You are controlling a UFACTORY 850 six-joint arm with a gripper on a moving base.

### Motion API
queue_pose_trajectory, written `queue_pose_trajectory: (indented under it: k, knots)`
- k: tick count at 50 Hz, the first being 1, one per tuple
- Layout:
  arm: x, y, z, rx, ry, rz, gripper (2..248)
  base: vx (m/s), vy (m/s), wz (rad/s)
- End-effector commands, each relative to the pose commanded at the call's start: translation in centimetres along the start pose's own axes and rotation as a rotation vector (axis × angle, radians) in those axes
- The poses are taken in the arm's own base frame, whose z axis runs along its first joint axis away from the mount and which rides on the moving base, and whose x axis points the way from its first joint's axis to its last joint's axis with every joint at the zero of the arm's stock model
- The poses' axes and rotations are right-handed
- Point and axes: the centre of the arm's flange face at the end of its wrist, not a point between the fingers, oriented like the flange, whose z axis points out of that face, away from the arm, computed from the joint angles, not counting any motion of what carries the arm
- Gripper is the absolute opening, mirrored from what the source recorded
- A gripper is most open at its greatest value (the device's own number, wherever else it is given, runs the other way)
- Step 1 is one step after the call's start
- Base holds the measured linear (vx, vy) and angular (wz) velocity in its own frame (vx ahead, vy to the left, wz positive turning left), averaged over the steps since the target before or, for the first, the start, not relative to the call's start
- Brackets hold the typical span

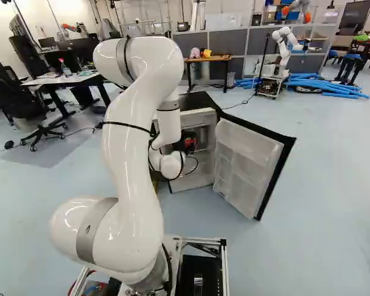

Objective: Grab a drink from the fridge

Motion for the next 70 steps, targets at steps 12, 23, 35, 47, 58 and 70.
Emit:
queue_pose_trajectory:
  k: [12,23,35,47,58,70]
  knots:
    - [1.0,-0.2,-3.0,0.024,-0.006,-0.003,96,0.000,0.000,0.000]
    - [1.8,-0.5,-5.8,0.050,-0.009,-0.007,96,0.000,0.000,0.000]
    - [2.6,-0.8,-8.2,0.079,-0.002,-0.013,96,0.000,0.000,0.000]
    - [3.7,-1.1,-9.0,0.106,0.022,-0.021,96,0.000,0.000,0.000]
    - [4.8,-1.2,-9.6,0.119,0.047,-0.027,96,0.000,0.000,0.000]
    - [5.9,-1.4,-10.1,0.132,0.075,-0.034,96,0.000,0.000,0.000]
